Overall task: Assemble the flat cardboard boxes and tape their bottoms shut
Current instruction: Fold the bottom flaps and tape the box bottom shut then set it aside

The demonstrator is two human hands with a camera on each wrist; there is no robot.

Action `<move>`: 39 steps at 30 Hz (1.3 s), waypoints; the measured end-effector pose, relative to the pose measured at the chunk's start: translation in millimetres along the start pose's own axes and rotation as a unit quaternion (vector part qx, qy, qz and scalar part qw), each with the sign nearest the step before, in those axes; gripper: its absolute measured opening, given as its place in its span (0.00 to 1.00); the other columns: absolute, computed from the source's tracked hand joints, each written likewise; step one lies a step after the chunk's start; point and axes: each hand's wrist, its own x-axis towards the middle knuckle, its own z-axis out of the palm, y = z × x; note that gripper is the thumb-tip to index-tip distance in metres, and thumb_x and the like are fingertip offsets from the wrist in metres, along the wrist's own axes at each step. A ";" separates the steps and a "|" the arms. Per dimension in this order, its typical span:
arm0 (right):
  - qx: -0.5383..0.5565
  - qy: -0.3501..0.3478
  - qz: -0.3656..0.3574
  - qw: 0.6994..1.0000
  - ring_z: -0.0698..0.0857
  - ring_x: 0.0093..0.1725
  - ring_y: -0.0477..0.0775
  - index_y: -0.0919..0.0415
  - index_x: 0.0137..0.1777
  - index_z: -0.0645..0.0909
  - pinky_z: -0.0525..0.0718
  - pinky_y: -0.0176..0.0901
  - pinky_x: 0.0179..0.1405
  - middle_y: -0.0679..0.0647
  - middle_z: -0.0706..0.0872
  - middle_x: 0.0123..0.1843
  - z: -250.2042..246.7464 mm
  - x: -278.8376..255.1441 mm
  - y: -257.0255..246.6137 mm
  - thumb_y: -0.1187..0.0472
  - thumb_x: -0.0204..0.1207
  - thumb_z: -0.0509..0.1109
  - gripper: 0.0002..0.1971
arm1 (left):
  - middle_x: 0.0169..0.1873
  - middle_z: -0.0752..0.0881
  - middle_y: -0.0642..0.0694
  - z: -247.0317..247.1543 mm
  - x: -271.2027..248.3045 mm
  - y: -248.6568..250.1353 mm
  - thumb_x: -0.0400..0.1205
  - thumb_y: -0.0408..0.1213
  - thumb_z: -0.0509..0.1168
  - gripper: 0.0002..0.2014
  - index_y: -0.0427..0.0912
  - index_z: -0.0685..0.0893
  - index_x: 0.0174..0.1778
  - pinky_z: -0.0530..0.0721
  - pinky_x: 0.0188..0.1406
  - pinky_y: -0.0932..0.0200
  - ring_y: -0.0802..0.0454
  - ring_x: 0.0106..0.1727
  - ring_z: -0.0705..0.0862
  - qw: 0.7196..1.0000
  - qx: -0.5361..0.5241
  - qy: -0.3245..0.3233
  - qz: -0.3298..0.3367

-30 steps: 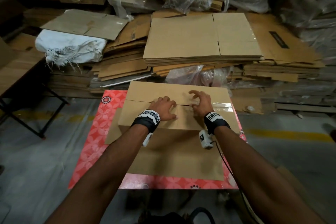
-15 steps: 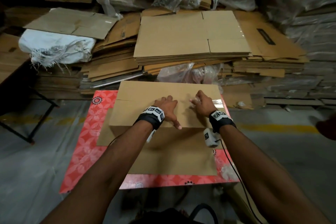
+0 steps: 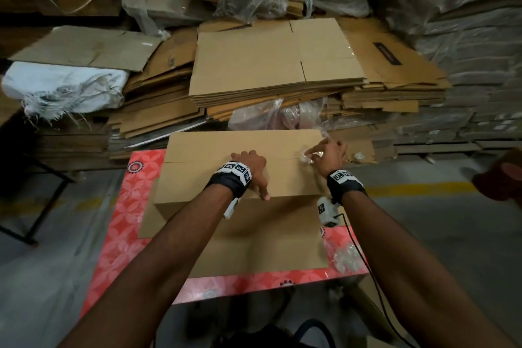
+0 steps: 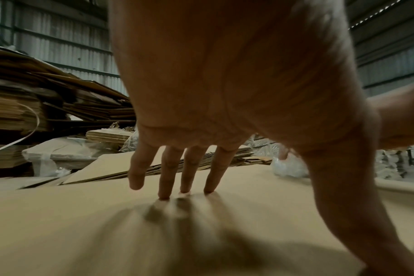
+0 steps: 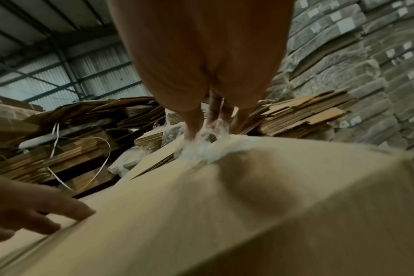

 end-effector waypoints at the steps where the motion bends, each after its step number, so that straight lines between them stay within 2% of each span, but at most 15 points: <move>1: 0.009 0.009 0.009 1.000 0.78 0.60 0.54 0.51 0.46 0.93 0.63 0.38 0.59 0.46 0.83 0.59 0.0 0.5 1.3 0.68 0.71 0.82 0.11 | 0.66 0.79 0.41 -1.6 -0.5 3.8 0.60 0.66 0.83 0.45 0.46 0.80 0.68 0.75 0.71 0.36 0.37 0.68 0.78 1.000 0.006 0.001 0.003; 5: 0.080 -0.002 0.022 0.997 0.86 0.44 0.52 0.53 0.58 0.82 0.78 0.30 0.33 0.57 0.88 0.49 -6.5 -1.0 5.3 0.74 0.68 0.82 0.23 | 0.81 0.68 0.39 -2.1 5.7 26.8 0.63 0.65 0.82 0.54 0.49 0.69 0.83 0.72 0.75 0.32 0.34 0.78 0.69 0.997 -0.023 0.039 0.068; 7: 0.024 -0.047 -0.006 0.999 0.86 0.56 0.61 0.56 0.67 0.83 0.85 0.37 0.50 0.63 0.85 0.61 -7.0 -1.9 3.1 0.73 0.73 0.79 0.24 | 0.86 0.62 0.40 1.0 8.3 42.6 0.63 0.65 0.82 0.59 0.51 0.62 0.87 0.70 0.78 0.31 0.34 0.83 0.65 0.993 -0.035 0.054 0.101; 9: -0.058 -0.086 -0.035 0.994 0.76 0.74 0.67 0.56 0.74 0.81 0.76 0.52 0.76 0.66 0.73 0.74 -4.2 -3.9 4.0 0.70 0.79 0.74 0.24 | 0.86 0.61 0.40 7.4 10.1 53.4 0.60 0.68 0.81 0.62 0.50 0.60 0.87 0.67 0.80 0.31 0.34 0.84 0.63 0.992 -0.024 0.059 0.108; 11: -0.096 -0.085 -0.032 0.991 0.66 0.78 0.68 0.53 0.72 0.81 0.70 0.62 0.80 0.65 0.67 0.75 -1.8 -5.2 5.9 0.64 0.80 0.73 0.21 | 0.87 0.60 0.40 14.2 11.7 54.7 0.59 0.71 0.80 0.64 0.48 0.59 0.88 0.64 0.81 0.30 0.35 0.85 0.61 0.994 -0.014 0.051 0.098; 15: -0.008 -0.127 -0.032 0.991 0.74 0.69 0.62 0.57 0.59 0.82 0.81 0.55 0.67 0.62 0.74 0.68 -8.0 2.7 10.5 0.63 0.75 0.76 0.14 | 0.86 0.62 0.42 13.9 8.4 39.3 0.59 0.68 0.81 0.59 0.50 0.66 0.85 0.66 0.79 0.30 0.37 0.84 0.63 0.995 -0.008 0.037 0.096; 18: 0.199 -0.116 0.023 0.973 0.89 0.44 0.50 0.57 0.48 0.79 0.82 0.35 0.33 0.58 0.88 0.51 -14.8 6.4 11.8 0.65 0.78 0.71 0.04 | 0.86 0.62 0.45 7.7 4.0 17.1 0.55 0.65 0.84 0.59 0.52 0.69 0.84 0.70 0.78 0.33 0.39 0.82 0.67 0.996 0.003 0.031 0.079; 21: 0.329 -0.105 0.060 0.937 0.83 0.41 0.55 0.48 0.43 0.76 0.79 0.42 0.37 0.60 0.84 0.47 -13.7 6.4 13.2 0.62 0.69 0.70 0.08 | 0.88 0.59 0.51 0.4 2.2 -10.3 0.50 0.63 0.85 0.64 0.54 0.70 0.85 0.72 0.77 0.35 0.43 0.83 0.67 0.998 -0.019 0.017 0.054; 24: 0.339 -0.111 0.080 0.931 0.83 0.44 0.58 0.53 0.60 0.76 0.84 0.50 0.45 0.58 0.81 0.53 -3.0 4.7 17.2 0.61 0.81 0.72 0.10 | 0.85 0.65 0.53 -3.3 7.2 -21.7 0.44 0.63 0.86 0.66 0.54 0.72 0.83 0.75 0.74 0.37 0.43 0.80 0.72 0.999 -0.027 0.014 0.032; 27: 0.285 -0.115 0.083 0.948 0.82 0.42 0.57 0.63 0.74 0.73 0.86 0.50 0.40 0.55 0.80 0.52 9.9 2.7 22.8 0.53 0.90 0.62 0.18 | 0.69 0.77 0.49 -2.4 13.6 -9.3 0.45 0.60 0.87 0.54 0.48 0.81 0.69 0.79 0.66 0.39 0.41 0.65 0.81 1.000 -0.001 0.017 0.024; 30: 0.239 -0.073 0.073 0.965 0.83 0.43 0.56 0.66 0.70 0.77 0.91 0.56 0.44 0.60 0.80 0.56 23.0 6.2 32.5 0.62 0.90 0.58 0.14 | 0.62 0.78 0.45 -2.2 18.7 8.1 0.52 0.64 0.84 0.41 0.48 0.80 0.56 0.77 0.66 0.36 0.40 0.60 0.80 1.000 0.006 0.010 0.026; 33: 0.215 -0.061 0.093 0.970 0.83 0.54 0.59 0.47 0.51 0.85 0.86 0.56 0.61 0.57 0.81 0.57 60.4 38.7 79.9 0.54 0.77 0.67 0.07 | 0.69 0.76 0.41 -3.4 27.2 20.9 0.60 0.68 0.81 0.45 0.47 0.79 0.69 0.71 0.72 0.31 0.36 0.70 0.75 0.999 -0.001 0.007 0.035; 35: 0.228 -0.075 0.118 0.964 0.81 0.51 0.55 0.50 0.39 0.85 0.79 0.47 0.55 0.56 0.82 0.52 54.5 37.0 78.9 0.57 0.70 0.71 0.02 | 0.78 0.71 0.40 1.2 33.4 31.9 0.61 0.69 0.80 0.52 0.50 0.73 0.79 0.69 0.75 0.31 0.34 0.77 0.70 0.997 -0.033 0.032 0.059; 37: 0.281 -0.091 0.128 0.947 0.83 0.43 0.57 0.51 0.40 0.83 0.81 0.51 0.46 0.57 0.85 0.43 26.4 9.4 47.6 0.73 0.73 0.68 0.14 | 0.85 0.62 0.39 9.8 36.0 46.5 0.62 0.69 0.80 0.59 0.52 0.63 0.87 0.65 0.79 0.30 0.34 0.83 0.63 0.993 -0.058 0.045 0.092; 39: 0.338 -0.116 0.133 0.924 0.88 0.40 0.60 0.51 0.55 0.80 0.89 0.56 0.43 0.62 0.88 0.44 12.4 -12.5 31.5 0.79 0.74 0.64 0.21 | 0.85 0.62 0.39 19.2 38.7 60.4 0.60 0.73 0.78 0.62 0.50 0.61 0.87 0.65 0.79 0.29 0.33 0.83 0.61 0.992 -0.049 0.052 0.105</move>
